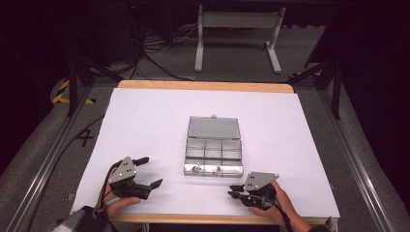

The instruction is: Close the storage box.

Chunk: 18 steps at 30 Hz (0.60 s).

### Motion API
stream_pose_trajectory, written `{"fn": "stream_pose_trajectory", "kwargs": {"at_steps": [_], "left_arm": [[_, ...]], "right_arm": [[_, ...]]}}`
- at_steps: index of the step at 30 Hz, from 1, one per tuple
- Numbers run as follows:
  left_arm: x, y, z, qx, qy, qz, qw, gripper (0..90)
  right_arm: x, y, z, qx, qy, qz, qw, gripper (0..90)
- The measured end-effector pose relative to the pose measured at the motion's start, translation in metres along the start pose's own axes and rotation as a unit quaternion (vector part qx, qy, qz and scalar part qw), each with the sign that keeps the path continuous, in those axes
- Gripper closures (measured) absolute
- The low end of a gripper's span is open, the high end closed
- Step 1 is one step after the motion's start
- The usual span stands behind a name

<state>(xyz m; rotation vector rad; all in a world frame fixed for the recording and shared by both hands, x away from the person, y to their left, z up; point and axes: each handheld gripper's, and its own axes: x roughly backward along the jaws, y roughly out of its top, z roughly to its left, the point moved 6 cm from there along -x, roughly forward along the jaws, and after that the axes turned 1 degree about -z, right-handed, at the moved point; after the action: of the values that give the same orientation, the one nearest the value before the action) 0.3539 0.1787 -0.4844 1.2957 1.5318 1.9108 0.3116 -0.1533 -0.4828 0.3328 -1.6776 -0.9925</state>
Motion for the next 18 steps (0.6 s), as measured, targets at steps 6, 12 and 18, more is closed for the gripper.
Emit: {"fn": "stream_pose_trajectory", "kwargs": {"at_steps": [6,12,18], "left_arm": [[0.000,0.000,0.001,-0.005,0.002,0.002,1.0000,11.0],[0.000,0.000,0.001,-0.005,0.002,0.001,1.0000,11.0],[0.000,0.000,0.001,-0.005,0.002,0.002,1.0000,11.0]], "right_arm": [[0.003,0.004,-0.002,0.001,-0.003,-0.009,1.0000,79.1],[0.005,0.011,-0.003,0.001,-0.010,-0.026,0.9996,79.2],[0.008,0.015,-0.004,0.002,-0.016,-0.034,0.9993,79.2]]}}
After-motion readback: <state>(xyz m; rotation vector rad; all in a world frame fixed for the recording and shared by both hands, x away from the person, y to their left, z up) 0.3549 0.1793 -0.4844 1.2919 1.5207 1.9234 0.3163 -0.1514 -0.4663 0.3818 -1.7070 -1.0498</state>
